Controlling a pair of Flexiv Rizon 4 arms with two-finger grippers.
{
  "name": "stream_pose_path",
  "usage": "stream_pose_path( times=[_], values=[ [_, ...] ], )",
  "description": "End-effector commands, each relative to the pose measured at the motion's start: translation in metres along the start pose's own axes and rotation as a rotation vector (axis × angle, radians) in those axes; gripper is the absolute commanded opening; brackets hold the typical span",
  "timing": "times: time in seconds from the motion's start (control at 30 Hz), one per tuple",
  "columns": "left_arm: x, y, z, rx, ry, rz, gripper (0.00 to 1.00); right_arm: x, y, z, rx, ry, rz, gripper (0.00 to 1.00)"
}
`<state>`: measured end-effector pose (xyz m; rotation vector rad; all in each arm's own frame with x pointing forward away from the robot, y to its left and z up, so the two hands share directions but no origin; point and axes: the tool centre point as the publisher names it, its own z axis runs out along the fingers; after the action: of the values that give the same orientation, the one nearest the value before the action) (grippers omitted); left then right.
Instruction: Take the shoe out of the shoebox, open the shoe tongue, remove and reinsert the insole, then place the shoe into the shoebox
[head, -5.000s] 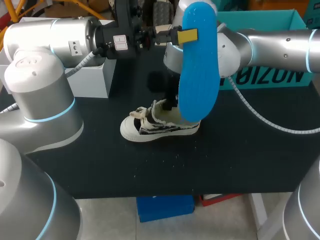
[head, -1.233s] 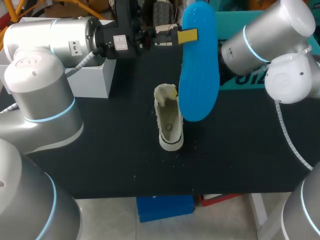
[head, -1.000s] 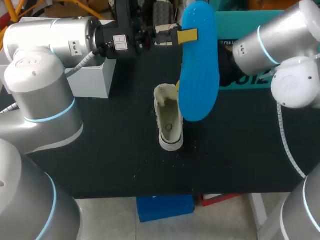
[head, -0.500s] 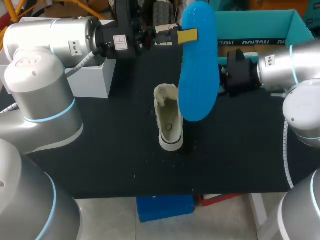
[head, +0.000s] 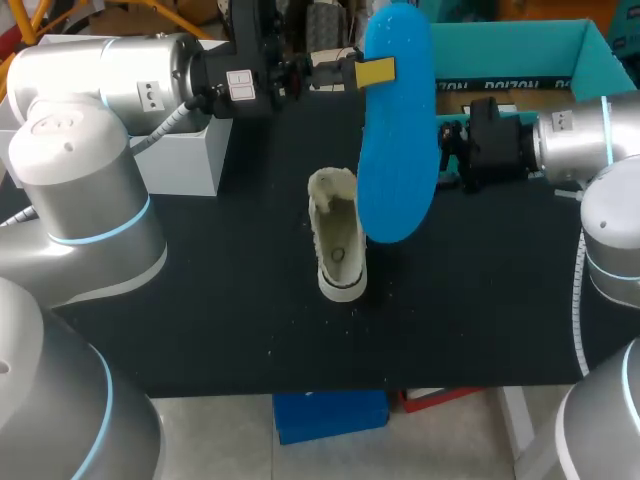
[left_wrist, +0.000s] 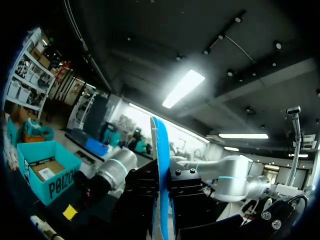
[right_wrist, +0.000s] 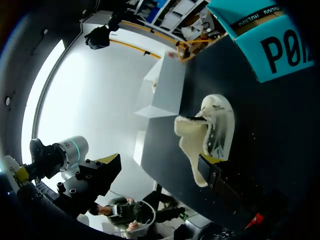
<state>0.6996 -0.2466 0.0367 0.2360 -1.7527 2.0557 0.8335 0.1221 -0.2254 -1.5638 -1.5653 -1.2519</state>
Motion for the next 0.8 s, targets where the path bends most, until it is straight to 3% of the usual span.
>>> stream_pose_path(
  times=[0.03, 0.2, 0.53, 0.6, 0.67, 0.8],
  values=[
    [0.001, 0.001, 0.000, 0.000, -0.002, 0.001, 0.00, 0.002, 0.004, -0.002, 0.021, 0.024, 0.030, 1.00],
    [0.001, 0.001, 0.000, 0.000, -0.002, 0.001, 0.00, 0.009, 0.003, -0.001, 0.021, 0.155, 0.087, 1.00],
    [0.001, 0.001, 0.000, 0.000, -0.002, 0.001, 0.00, 0.013, 0.002, 0.001, -0.009, 0.167, 0.074, 1.00],
    [0.001, -0.012, 0.004, -0.048, -0.013, 0.243, 0.00, 0.013, 0.002, 0.001, -0.009, 0.167, 0.074, 1.00],
    [0.004, -0.021, 0.010, -0.150, 0.015, 0.515, 0.00, 0.013, 0.002, 0.001, -0.009, 0.167, 0.074, 1.00],
    [0.006, -0.018, 0.022, -0.257, 0.026, 0.935, 0.00, 0.013, 0.002, 0.001, -0.009, 0.167, 0.074, 1.00]
  ],
)
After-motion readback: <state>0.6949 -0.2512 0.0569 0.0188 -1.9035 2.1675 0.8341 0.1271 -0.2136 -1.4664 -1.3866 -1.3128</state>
